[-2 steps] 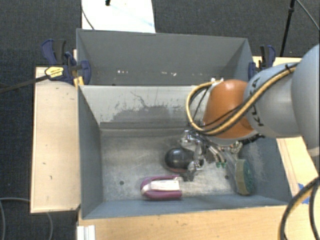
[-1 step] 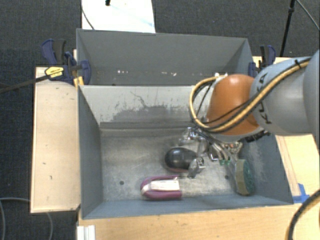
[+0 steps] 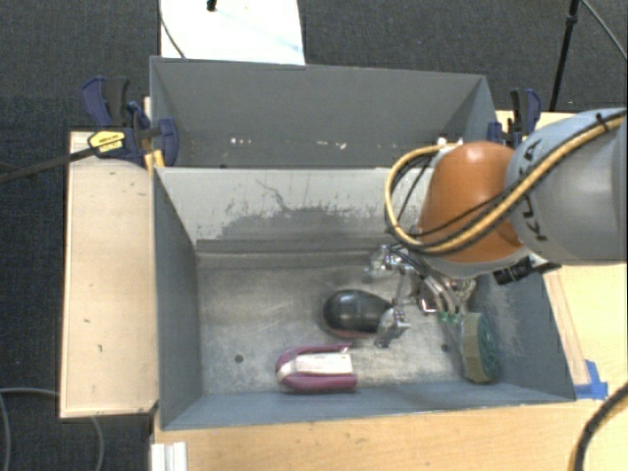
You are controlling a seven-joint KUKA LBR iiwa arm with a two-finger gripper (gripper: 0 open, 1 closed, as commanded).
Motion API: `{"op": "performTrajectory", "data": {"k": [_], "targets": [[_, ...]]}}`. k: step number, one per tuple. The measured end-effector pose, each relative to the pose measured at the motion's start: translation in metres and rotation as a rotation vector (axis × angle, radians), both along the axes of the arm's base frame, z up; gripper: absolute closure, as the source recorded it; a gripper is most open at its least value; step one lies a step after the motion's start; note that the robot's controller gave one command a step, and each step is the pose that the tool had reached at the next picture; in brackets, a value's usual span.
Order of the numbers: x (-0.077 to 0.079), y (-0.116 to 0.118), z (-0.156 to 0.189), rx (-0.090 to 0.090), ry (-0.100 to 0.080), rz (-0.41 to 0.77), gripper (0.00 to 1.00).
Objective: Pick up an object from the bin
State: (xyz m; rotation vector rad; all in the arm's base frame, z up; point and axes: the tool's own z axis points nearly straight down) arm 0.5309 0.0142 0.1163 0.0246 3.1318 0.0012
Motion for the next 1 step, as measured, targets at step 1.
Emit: {"op": "performTrajectory", "data": {"k": [1], "targets": [[-0.0009,0.0105,-0.0446,0.000,0.000,0.021,0.00]]}}
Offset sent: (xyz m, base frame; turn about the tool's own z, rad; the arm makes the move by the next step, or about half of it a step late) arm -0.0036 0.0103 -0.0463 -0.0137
